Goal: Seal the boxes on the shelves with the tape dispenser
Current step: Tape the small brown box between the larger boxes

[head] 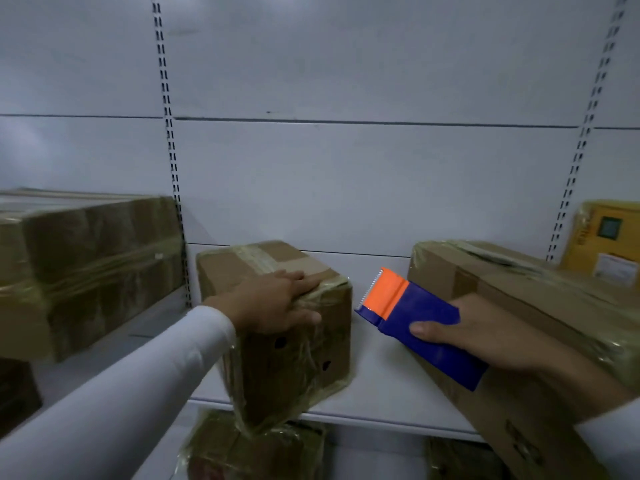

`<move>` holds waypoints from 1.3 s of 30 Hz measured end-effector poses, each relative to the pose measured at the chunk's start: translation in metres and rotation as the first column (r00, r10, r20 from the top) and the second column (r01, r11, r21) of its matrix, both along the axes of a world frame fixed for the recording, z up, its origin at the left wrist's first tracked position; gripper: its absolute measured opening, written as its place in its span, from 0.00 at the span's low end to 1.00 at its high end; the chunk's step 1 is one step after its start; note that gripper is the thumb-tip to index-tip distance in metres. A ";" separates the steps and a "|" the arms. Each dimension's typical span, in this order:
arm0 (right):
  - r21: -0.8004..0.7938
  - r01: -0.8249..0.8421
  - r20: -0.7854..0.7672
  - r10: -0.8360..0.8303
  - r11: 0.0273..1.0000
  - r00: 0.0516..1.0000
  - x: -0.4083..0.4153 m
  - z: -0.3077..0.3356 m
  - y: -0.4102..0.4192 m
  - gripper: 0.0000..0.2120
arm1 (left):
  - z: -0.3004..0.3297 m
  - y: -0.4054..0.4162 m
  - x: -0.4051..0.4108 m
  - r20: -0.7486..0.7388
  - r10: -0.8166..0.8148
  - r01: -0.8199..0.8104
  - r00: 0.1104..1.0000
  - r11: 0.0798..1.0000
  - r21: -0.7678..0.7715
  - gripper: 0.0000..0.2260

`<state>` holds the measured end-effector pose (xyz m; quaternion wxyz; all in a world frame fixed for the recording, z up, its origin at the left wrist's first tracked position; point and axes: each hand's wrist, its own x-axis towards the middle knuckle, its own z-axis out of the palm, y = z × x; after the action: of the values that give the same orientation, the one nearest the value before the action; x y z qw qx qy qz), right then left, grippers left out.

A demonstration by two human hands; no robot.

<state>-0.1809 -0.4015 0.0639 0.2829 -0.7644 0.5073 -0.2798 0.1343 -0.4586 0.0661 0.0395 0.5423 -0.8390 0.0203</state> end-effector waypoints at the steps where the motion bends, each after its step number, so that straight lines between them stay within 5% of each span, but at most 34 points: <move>1: 0.006 -0.015 0.000 0.015 1.000 1.000 0.000 0.001 0.004 0.21 | -0.001 0.002 0.003 0.007 -0.020 0.021 1.000 0.999 -0.026 0.32; 8: 0.069 -0.154 -0.007 0.155 0.986 0.988 0.008 0.022 0.041 0.14 | 0.000 0.015 0.029 0.021 -0.327 0.328 0.945 0.944 -0.044 0.28; 14: 0.078 -0.107 -0.041 0.110 0.991 0.993 0.031 0.019 0.052 0.12 | -0.020 0.014 0.023 -0.065 -0.235 0.201 0.970 0.922 -0.332 0.24; 19: 0.102 -0.041 -0.069 0.048 0.994 0.996 0.043 0.010 0.059 0.21 | -0.033 0.024 0.000 -0.056 -0.190 0.139 0.980 0.864 -0.484 0.20; 30: 0.101 -0.037 -0.042 0.041 0.994 0.998 0.059 0.010 0.065 0.18 | -0.024 0.015 0.030 0.026 -0.151 0.147 0.988 0.884 -0.444 0.24; 34: 0.109 -0.067 -0.061 0.074 0.992 0.995 0.061 0.011 0.062 0.18 | -0.025 0.019 0.039 -0.224 -0.238 0.145 0.945 0.920 -0.365 0.28; 39: 0.085 -0.086 -0.065 0.092 0.993 0.994 0.062 0.012 0.053 0.16 | -0.020 0.041 0.055 -0.394 -0.365 0.196 0.843 0.892 -0.407 0.17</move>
<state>-0.1188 -0.3484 0.0761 0.3087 -0.7832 0.4933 -0.2191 0.1893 -0.4178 0.0456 0.3360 0.3847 -0.8590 0.0345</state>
